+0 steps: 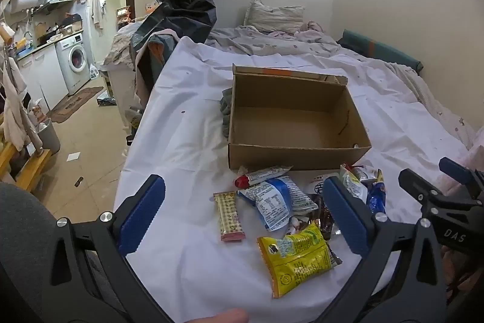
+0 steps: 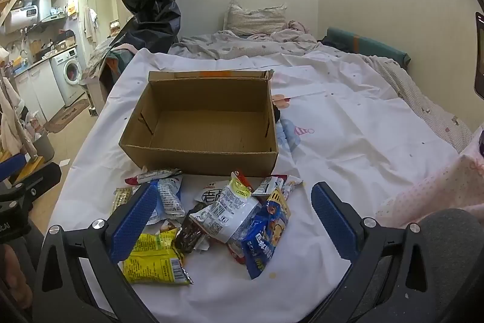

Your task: Organize snacks

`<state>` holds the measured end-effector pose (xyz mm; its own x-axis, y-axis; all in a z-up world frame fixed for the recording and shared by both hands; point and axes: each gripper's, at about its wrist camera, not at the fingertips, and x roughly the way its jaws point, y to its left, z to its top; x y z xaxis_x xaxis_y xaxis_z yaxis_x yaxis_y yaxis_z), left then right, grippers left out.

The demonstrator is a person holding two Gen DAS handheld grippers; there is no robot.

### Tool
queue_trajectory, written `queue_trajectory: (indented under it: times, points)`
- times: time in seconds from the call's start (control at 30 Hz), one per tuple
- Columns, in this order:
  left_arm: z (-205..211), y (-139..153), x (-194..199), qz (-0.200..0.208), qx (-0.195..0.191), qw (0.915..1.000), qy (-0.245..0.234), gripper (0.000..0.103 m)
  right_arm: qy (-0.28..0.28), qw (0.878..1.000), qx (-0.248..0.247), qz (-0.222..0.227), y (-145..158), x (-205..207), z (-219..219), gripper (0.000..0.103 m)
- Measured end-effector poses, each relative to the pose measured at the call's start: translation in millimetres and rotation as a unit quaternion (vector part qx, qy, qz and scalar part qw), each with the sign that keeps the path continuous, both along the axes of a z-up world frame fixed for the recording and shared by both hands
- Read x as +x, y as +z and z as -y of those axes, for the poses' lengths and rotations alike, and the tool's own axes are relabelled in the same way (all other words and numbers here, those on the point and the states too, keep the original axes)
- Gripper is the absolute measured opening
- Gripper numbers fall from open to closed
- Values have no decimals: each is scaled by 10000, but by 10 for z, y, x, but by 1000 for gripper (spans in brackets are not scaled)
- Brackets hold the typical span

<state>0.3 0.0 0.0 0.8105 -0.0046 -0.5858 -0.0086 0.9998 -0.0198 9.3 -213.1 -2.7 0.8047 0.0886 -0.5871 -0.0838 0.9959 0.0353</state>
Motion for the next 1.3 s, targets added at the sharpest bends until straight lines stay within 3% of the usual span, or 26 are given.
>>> queue_trajectory:
  times: [1.3]
  points:
    - [-20,-11,5,25,-28,10000,55,103,-8,10000,32,3,6,5,23,103]
